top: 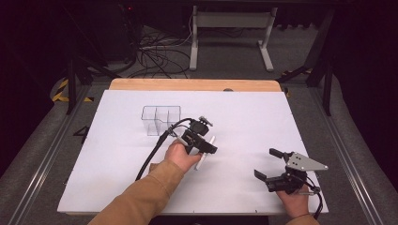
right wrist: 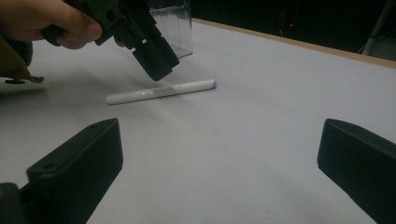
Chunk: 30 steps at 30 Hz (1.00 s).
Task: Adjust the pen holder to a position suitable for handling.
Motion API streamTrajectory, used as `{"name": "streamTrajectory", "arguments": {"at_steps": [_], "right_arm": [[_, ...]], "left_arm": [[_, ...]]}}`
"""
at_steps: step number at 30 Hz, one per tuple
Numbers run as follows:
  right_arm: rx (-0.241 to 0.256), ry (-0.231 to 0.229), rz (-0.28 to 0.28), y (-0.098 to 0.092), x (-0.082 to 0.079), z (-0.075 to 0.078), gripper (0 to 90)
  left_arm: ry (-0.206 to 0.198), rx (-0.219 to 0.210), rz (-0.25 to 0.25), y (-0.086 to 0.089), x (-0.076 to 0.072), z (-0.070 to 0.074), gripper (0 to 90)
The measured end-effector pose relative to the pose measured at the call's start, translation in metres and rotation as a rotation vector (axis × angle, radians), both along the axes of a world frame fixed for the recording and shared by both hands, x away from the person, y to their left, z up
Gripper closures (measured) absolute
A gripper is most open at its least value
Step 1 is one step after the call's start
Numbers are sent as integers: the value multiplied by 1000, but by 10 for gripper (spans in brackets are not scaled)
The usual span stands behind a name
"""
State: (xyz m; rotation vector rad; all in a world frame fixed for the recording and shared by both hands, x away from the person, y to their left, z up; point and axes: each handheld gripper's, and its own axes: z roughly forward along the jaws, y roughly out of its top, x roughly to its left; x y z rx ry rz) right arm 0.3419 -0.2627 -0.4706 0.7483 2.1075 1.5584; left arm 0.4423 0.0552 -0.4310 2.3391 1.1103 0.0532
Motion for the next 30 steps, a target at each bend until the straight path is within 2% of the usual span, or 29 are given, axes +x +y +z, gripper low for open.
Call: {"name": "streamTrajectory", "arguments": {"at_steps": [3, 9, 17, 23, 26, 30], "right_arm": [[2, 0, 1, 0, 0, 0, 7], [5, 2, 8, 0, 0, 0, 7], [6, 4, 12, 0, 1, 0, 7], [7, 5, 15, 0, 0, 0, 7], [6, 4, 15, 0, 0, 0, 7], [6, 4, 16, 0, 0, 0, 7]], "left_arm": [[10, 44, 12, -3, 3, -2, 426], [48, 87, 47, -7, 7, -5, 482], [77, 96, 61, -12, 9, -8, 638], [77, 120, 74, -15, 10, -11, 695], [64, 124, 78, -16, 10, -12, 724], [78, 119, 89, -18, 11, -13, 745]]}}
